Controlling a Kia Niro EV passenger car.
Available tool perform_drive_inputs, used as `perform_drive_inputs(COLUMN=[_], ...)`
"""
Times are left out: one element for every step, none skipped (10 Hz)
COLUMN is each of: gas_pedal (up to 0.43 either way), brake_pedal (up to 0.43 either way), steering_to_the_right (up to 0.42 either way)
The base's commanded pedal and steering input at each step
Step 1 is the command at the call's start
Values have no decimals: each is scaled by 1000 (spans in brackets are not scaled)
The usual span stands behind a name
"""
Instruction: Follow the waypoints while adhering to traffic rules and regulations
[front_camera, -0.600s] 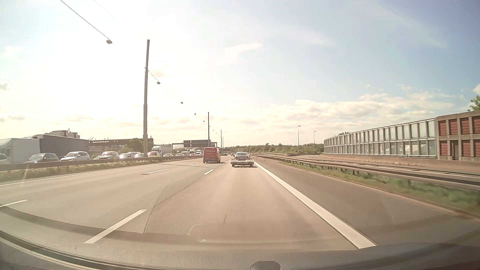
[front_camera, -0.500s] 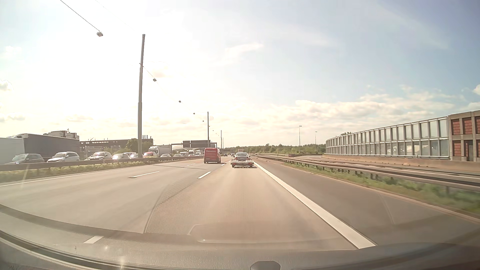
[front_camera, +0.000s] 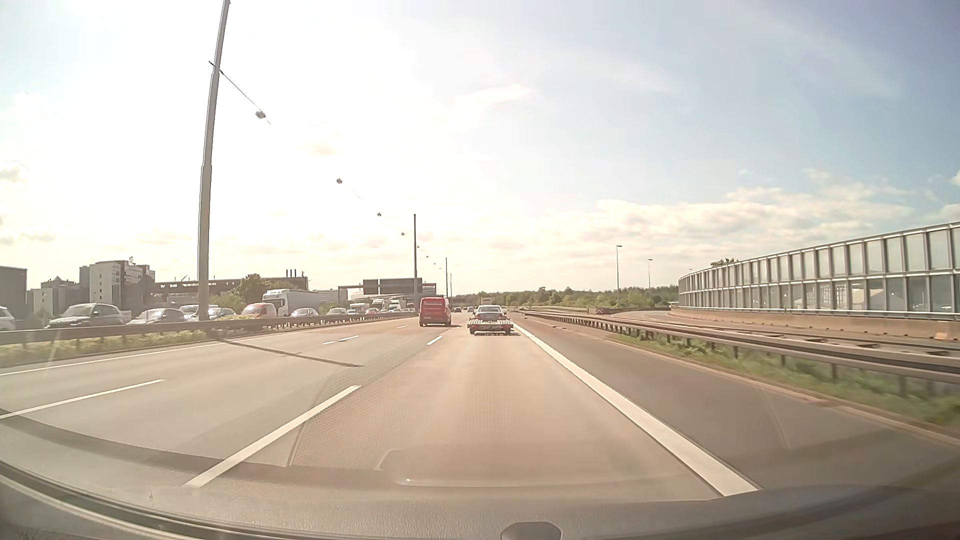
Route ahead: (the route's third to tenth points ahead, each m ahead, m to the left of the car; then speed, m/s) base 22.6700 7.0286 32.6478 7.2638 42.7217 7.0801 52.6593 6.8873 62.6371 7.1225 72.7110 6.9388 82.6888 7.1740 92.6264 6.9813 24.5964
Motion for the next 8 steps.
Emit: perform_drive_inputs(gas_pedal=[197,197,197,189,189,189,189,189], brake_pedal=[0,0,0,0,0,0,0,0], steering_to_the_right=[-2,-1,-1,0,0,1,1,1])
